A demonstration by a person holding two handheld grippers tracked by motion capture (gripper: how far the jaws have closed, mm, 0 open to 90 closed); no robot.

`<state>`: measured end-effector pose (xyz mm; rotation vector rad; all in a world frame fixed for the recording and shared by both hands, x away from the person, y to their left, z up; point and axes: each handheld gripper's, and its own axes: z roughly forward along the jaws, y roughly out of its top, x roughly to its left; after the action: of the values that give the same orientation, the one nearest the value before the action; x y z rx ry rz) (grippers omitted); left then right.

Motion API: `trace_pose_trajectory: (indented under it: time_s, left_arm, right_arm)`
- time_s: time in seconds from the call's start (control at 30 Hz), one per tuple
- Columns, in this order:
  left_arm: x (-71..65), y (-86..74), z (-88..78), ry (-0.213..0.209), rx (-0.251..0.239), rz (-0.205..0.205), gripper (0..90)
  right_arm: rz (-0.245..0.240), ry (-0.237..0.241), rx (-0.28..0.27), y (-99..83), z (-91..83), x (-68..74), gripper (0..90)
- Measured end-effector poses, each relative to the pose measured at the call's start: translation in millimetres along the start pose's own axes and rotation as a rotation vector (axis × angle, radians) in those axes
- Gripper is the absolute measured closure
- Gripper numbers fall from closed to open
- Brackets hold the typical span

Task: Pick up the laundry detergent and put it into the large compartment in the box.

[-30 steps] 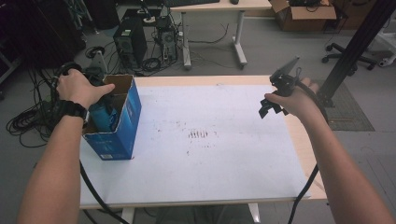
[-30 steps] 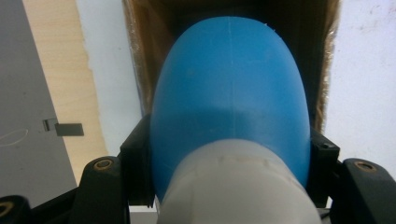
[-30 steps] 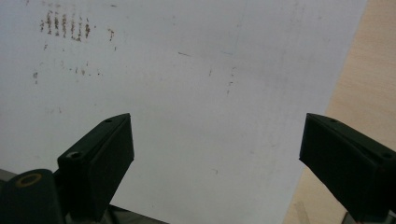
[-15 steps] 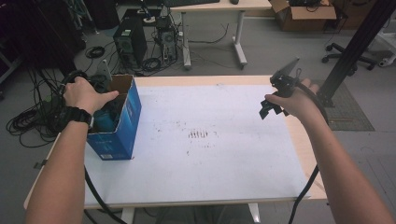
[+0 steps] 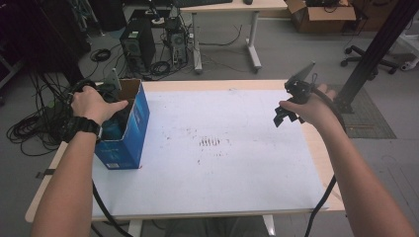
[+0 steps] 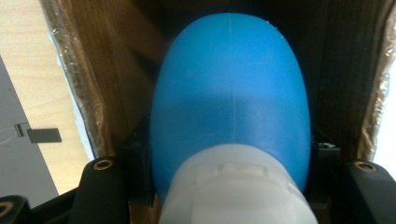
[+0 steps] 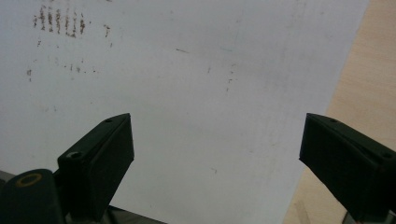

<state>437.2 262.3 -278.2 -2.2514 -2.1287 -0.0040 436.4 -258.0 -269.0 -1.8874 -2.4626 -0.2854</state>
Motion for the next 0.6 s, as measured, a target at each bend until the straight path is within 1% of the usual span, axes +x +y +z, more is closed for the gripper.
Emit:
trace_pose_trajectory:
  time_s: [0.17, 0.5, 0.6]
  left_arm:
    - [0.5, -0.3, 1.9, 0.001, -0.002, -0.001, 37.6]
    - [0.3, -0.4, 3.2, 0.0, 0.003, 0.02, 37.4]
    - [0.3, -0.5, 3.3, 0.0, 0.003, 0.021, 37.4]
  right_arm:
    - [0.002, -0.002, 0.0, -0.9, 0.2, -1.8, 10.0]
    - [0.005, 0.002, 0.0, -2.5, 1.1, -3.4, 10.0]
    - [0.007, 0.001, 0.001, -2.9, 1.0, -3.6, 10.0]
